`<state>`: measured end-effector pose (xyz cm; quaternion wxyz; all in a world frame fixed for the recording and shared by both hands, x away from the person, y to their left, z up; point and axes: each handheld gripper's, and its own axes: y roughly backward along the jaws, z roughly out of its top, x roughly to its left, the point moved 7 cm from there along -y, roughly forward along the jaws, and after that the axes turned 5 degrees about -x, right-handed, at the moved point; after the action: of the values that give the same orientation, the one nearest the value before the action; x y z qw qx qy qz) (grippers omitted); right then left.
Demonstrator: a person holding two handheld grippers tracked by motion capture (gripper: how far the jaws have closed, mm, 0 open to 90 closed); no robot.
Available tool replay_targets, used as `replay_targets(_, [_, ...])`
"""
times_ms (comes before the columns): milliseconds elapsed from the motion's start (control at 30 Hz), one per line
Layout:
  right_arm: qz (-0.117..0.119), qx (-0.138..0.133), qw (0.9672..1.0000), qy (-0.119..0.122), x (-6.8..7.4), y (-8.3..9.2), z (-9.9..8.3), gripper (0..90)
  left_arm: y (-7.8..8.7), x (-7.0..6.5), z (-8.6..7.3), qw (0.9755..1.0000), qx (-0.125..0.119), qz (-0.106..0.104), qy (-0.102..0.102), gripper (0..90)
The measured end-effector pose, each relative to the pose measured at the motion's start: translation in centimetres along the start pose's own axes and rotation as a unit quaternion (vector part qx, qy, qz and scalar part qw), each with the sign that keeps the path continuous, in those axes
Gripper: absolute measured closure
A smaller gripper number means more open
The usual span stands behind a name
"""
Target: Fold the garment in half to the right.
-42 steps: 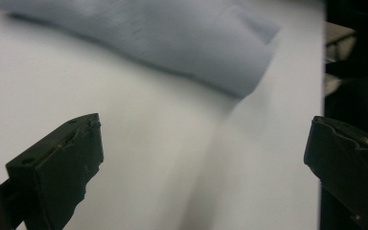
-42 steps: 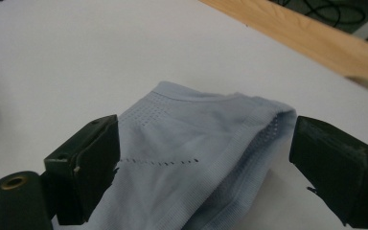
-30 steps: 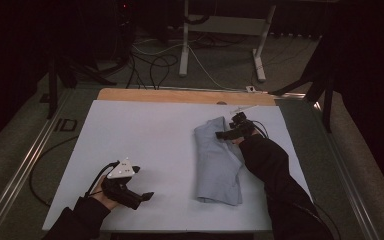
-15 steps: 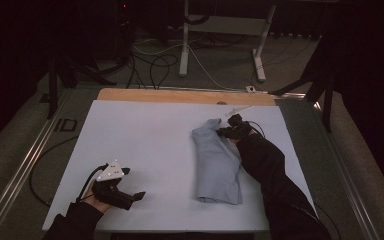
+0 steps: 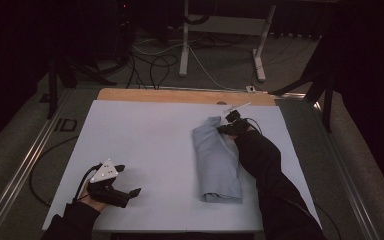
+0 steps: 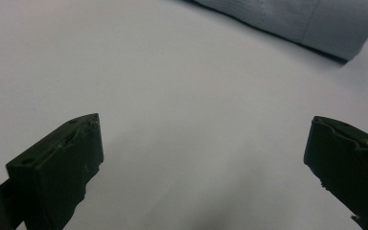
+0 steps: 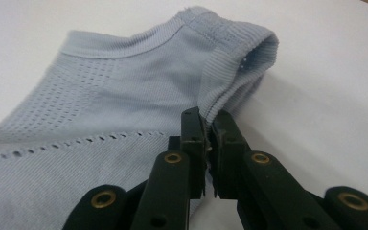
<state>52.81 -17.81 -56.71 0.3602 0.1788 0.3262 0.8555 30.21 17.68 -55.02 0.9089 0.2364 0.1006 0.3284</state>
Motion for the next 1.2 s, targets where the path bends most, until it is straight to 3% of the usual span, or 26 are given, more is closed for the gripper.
replay_targets(267, [-0.015,0.015,0.9997,-0.008,-0.1,-0.2,-0.1,85.2,0.2,0.1,-0.1,1.0000,0.001,0.002,0.002,1.1])
replay_targets(500, [-0.023,0.034,0.9992,0.001,0.1,0.1,-0.3,85.3,0.3,0.2,0.0,1.0000,-0.002,0.001,0.004,1.1])
replay_targets(533, [-0.019,0.033,0.9992,-0.008,0.1,0.1,-0.3,84.7,0.3,0.2,0.0,1.0000,-0.002,0.001,0.005,1.1])
replay_targets(700, [-0.027,0.025,0.9992,-0.012,-0.5,0.3,-0.2,54.0,0.3,0.4,0.0,1.0000,-0.002,0.002,0.007,1.1])
replay_targets(867, [-0.022,0.012,0.9996,-0.011,-0.4,1.3,0.3,34.3,0.3,0.6,0.0,0.9999,-0.005,0.002,0.009,1.1])
replay_targets(967, [-0.007,-0.006,0.9998,-0.015,0.0,2.3,0.9,22.6,0.5,0.7,0.0,1.0000,-0.006,0.004,0.007,1.0])
replay_targets(1100, [0.016,-0.028,0.9994,-0.013,1.0,4.1,1.6,16.4,0.5,0.9,0.0,0.9999,-0.007,0.007,0.010,1.0])
replay_targets(1200, [0.024,-0.040,0.9989,0.003,2.3,5.5,1.6,15.8,0.5,0.9,-0.1,0.9999,-0.006,0.008,0.008,1.0])
